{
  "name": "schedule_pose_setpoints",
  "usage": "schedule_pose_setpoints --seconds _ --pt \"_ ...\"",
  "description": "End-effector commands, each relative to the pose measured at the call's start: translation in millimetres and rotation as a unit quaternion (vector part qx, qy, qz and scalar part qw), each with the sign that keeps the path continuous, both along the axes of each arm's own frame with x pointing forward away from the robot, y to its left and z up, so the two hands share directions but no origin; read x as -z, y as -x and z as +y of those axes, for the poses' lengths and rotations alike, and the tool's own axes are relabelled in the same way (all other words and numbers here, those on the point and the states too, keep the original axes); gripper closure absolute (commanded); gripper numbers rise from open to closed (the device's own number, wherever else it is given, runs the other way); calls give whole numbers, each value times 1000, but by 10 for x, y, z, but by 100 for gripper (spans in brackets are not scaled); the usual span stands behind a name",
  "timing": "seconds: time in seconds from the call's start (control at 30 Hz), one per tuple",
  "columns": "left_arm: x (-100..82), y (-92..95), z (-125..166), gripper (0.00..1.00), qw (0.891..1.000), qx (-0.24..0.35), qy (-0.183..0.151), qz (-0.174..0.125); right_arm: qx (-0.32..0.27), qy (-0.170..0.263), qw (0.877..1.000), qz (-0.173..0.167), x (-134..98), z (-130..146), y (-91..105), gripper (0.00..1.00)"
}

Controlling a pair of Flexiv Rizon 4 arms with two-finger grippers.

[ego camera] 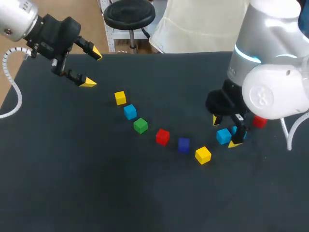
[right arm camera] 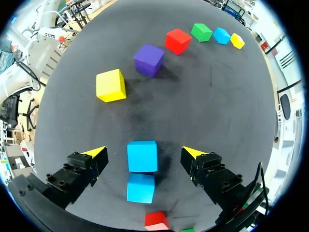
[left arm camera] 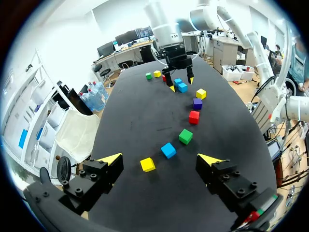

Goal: Place the blue cubes, place green cubes on the blue cubes, place the yellow cubes on the green cubes, then place the red cubes on the yellow cubes, and place purple cube on the red cubes.

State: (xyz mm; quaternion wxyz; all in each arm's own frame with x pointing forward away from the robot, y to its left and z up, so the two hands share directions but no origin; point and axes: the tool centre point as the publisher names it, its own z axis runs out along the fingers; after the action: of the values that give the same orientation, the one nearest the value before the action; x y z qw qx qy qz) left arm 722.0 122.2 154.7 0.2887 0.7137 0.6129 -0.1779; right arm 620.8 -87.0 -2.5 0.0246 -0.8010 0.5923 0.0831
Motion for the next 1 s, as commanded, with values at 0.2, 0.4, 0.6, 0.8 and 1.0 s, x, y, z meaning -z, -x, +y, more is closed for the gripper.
schedule_pose_setpoints --seconds 0.2,0.4,0.6,0.8,1.0 --pt "6 4 7 0 1000 1 0 -2 -1 5 1000 -4 4 -4 0 59" --pt "6 4 7 0 1000 1 0 -2 1 14 1000 -3 10 -30 3 63" --pt "6 4 7 0 1000 1 0 -2 5 17 1000 -5 -2 -51 8 100" --pt "6 4 7 0 1000 1 0 -2 22 7 1000 -14 -91 -2 32 100" --pt "6 4 7 0 1000 1 0 -2 68 6 996 -54 -265 226 29 100"
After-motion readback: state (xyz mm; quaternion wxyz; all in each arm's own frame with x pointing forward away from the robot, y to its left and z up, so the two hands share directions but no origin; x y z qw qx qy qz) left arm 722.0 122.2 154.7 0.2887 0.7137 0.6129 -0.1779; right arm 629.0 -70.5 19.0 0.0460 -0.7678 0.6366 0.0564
